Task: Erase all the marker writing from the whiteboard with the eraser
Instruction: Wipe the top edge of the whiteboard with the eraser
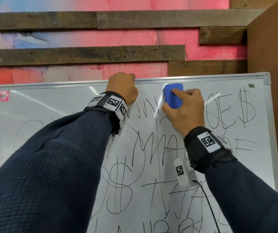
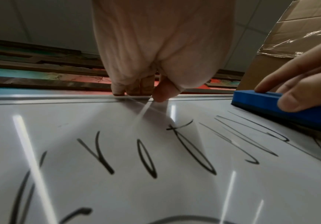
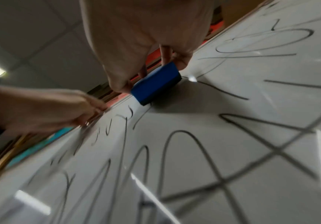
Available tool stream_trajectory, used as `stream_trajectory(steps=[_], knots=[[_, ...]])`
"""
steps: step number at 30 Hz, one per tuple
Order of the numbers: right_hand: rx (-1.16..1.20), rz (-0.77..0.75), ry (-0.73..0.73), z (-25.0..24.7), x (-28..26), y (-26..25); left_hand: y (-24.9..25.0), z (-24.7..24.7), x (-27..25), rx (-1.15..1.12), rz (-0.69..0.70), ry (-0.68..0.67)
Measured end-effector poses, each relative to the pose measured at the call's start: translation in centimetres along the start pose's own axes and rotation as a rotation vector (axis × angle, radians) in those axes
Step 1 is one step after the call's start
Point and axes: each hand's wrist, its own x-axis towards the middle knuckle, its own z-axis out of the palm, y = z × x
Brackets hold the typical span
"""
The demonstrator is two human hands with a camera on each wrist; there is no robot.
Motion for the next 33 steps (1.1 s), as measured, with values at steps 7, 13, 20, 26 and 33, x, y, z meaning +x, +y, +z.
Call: stream_trajectory(steps=[7,13,20,26,33], knots=[[0.051,0.03,0.02,-0.6,-0.9,0.7,0.5,1.0,-0.1,0.097,0.009,-0.025],[-0.009,-0.03,-0.087,0.2,-1.4,-0.2,0.5,1.4,-0.4,0.065,-0.025,0.008],[-0.044,-0.141,-0.188,0.9,-1.7,-1.4,0.7,1.2,-0.2,0.026,-0.043,0.013],[-0.092,-0.126,-0.195,-0.2,-0.9,-1.0,1.9,0.9,0.4,0.09,-0.016,0.003],[-0.051,0.049,-0.032,-3.3,0.4,2.2,3.0,1.4,0.2,0.046,-0.009,-0.021]])
